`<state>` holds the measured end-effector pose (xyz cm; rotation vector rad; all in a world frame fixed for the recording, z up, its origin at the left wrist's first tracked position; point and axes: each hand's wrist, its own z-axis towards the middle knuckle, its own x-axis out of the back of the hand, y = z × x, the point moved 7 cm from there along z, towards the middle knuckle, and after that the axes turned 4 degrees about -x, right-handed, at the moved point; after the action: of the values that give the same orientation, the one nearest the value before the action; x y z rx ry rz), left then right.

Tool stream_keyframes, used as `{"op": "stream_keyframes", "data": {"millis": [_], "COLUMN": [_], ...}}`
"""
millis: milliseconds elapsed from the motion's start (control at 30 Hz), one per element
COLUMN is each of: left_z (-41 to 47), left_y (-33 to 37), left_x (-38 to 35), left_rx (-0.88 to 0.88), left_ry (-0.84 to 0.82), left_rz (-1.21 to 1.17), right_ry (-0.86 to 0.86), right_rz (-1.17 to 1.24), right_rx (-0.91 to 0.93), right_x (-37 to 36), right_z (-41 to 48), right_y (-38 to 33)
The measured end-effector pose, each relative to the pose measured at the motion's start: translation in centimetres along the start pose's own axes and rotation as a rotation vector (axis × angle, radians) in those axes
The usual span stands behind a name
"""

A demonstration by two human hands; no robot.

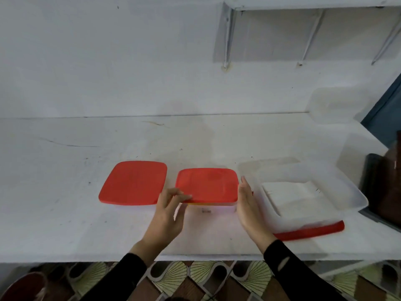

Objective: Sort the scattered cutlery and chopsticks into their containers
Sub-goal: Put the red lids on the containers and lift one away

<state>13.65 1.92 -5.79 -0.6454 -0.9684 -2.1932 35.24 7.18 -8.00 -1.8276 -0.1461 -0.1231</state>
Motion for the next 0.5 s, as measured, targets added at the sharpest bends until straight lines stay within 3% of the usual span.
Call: {"op": "stream_keyframes", "data": {"millis": [67,233,300,500], "left_z": [-0.5,0.5,0.9,1.2], "left_y": [-0.4,-2.5,-2.5,-2.3], "left_x": [-0.5,-2.4,-3.0,-3.4], "left_rx": [0.114,0.820,0.893,0.894], "left_ry": [-0.035,-0.039,-0.053,-0.019], "left_rz": [-0.086,-0.539,-0.600,-0.590], "right_ry": [-0.025,-0.014,-0.008,0.019], "right_rz": [-0.042,-0.080,-0.078,-0.041], "right_rx": [0.010,0.037,0.047,0.049], "right_x": [-0.5,-1.0,-1.0,-0.7], "right_z": [0.2,0.5,0.5,0.6], "right_y": [0.0,0.0,0.1,0.4]}}
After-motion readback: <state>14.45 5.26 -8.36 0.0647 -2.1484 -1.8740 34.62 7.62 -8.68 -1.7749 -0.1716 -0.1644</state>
